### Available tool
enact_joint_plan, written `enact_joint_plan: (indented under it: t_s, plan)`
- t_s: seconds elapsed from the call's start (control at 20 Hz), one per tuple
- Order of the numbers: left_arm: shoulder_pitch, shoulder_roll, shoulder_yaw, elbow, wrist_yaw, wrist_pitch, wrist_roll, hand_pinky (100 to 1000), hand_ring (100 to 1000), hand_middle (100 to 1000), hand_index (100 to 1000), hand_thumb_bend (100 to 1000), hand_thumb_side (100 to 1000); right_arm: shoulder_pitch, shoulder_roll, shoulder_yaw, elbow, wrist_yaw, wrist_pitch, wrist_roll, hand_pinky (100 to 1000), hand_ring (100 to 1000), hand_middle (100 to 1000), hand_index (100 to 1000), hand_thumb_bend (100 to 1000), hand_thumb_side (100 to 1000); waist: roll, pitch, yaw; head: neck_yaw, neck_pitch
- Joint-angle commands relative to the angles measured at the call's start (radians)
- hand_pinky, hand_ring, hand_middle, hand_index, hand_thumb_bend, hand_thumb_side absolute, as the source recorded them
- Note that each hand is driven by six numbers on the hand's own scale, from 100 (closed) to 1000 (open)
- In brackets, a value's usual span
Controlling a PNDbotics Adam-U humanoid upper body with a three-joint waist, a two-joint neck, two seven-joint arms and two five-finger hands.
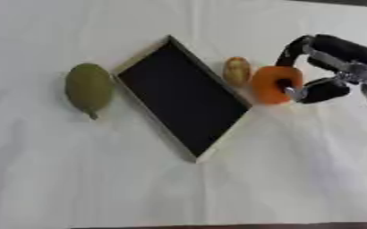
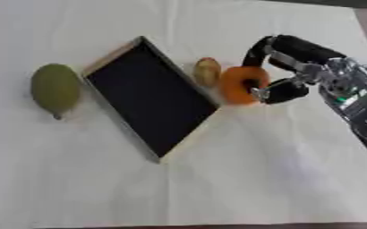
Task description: Pick up objects on the table and place them in the box.
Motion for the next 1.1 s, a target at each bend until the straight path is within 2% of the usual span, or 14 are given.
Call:
enact_joint_plan:
  t_s: [0.05,0.25,0.4,0.6,0.75,1.1]
  plan:
    - [-0.004,0.012,0.008,-0.015,-0.001,0.002,-0.001,679,706,750,813,268,633,-0.007,-0.058,-0.053,-0.109,-0.015,0.005,-0.023,850,665,543,641,100,100,0.005,-0.026,-0.003,0.001,0.002]
    - [-0.004,0.013,0.007,-0.015,-0.001,0.003,-0.002,679,707,751,813,266,633,-0.017,-0.069,-0.076,-0.212,-0.031,0.008,0.001,849,665,544,642,100,100,0.006,-0.027,-0.002,0.001,0.002]
    - [-0.005,0.013,0.007,-0.015,-0.001,0.003,-0.003,679,708,751,813,265,633,-0.039,-0.069,-0.066,-0.243,-0.047,-0.011,0.024,848,666,546,643,100,100,0.005,-0.028,0.000,0.000,0.003]
    - [-0.006,0.014,0.005,-0.015,0.000,0.004,-0.006,679,709,751,813,264,633,-0.087,-0.053,-0.022,-0.247,-0.069,-0.049,0.067,848,665,547,644,100,100,0.004,-0.029,0.003,-0.002,0.004]
    - [-0.006,0.013,0.003,-0.015,0.001,0.004,-0.009,679,710,752,813,263,634,-0.132,-0.022,0.019,-0.247,-0.081,-0.057,0.111,849,666,550,646,100,100,0.004,-0.030,0.004,-0.005,0.005]
    - [-0.007,0.010,0.002,-0.015,0.003,0.005,-0.012,680,711,753,813,261,635,-0.168,0.045,0.092,-0.226,-0.067,-0.019,0.213,851,667,554,650,100,100,0.000,-0.028,0.009,-0.007,0.002]
